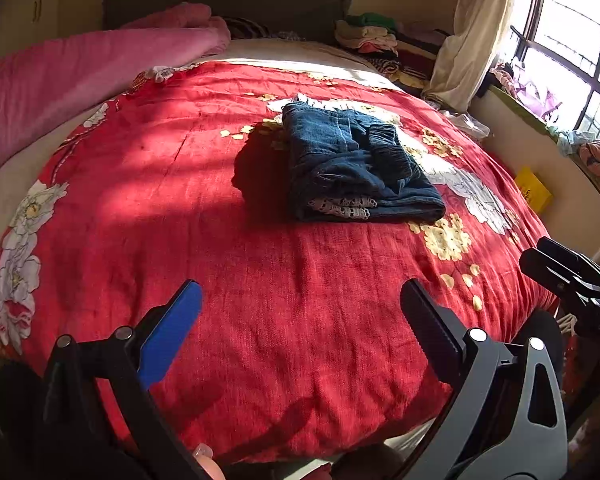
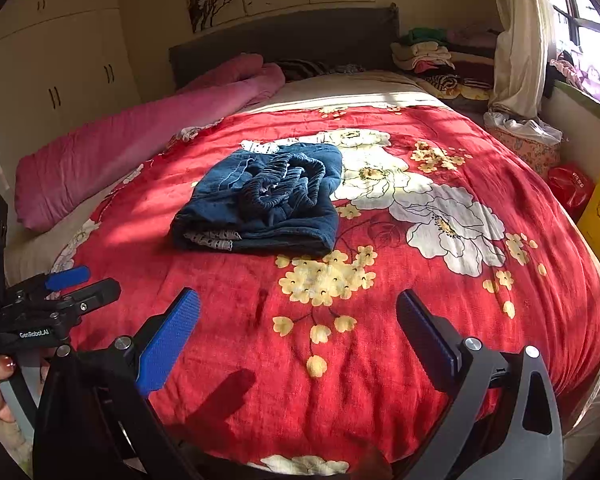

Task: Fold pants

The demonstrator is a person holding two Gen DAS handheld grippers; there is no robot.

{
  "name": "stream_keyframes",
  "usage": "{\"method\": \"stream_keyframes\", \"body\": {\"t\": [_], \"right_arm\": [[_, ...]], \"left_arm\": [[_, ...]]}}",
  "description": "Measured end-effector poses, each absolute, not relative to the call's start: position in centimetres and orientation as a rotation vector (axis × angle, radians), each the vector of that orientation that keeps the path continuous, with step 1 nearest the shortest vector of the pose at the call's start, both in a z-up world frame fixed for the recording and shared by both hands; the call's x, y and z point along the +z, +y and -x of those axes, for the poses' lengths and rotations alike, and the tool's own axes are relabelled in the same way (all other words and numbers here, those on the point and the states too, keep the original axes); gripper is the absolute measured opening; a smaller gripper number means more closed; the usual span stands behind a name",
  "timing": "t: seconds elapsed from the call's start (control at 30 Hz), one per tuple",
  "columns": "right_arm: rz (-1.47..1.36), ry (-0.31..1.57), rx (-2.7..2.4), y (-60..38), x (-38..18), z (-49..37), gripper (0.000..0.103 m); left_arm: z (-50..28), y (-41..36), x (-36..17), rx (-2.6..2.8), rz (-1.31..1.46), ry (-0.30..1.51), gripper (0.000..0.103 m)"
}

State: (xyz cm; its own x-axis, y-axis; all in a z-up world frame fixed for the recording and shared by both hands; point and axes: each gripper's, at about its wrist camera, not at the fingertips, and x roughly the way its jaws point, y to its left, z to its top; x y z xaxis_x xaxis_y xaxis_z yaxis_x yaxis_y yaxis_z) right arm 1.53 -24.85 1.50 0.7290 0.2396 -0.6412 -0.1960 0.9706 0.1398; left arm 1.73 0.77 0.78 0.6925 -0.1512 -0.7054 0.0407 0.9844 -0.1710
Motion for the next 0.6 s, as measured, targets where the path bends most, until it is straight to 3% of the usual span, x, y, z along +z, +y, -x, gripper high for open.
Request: {"method": "stream_keyframes", "body": {"t": [0.6], "right_arm": [[-0.062, 0.727, 0.231, -24.90, 1.21, -1.31, 0.098]], "left_arm": [[-1.43, 0.64, 0.41, -0.088, 0.141, 0.808, 0.093]]}}
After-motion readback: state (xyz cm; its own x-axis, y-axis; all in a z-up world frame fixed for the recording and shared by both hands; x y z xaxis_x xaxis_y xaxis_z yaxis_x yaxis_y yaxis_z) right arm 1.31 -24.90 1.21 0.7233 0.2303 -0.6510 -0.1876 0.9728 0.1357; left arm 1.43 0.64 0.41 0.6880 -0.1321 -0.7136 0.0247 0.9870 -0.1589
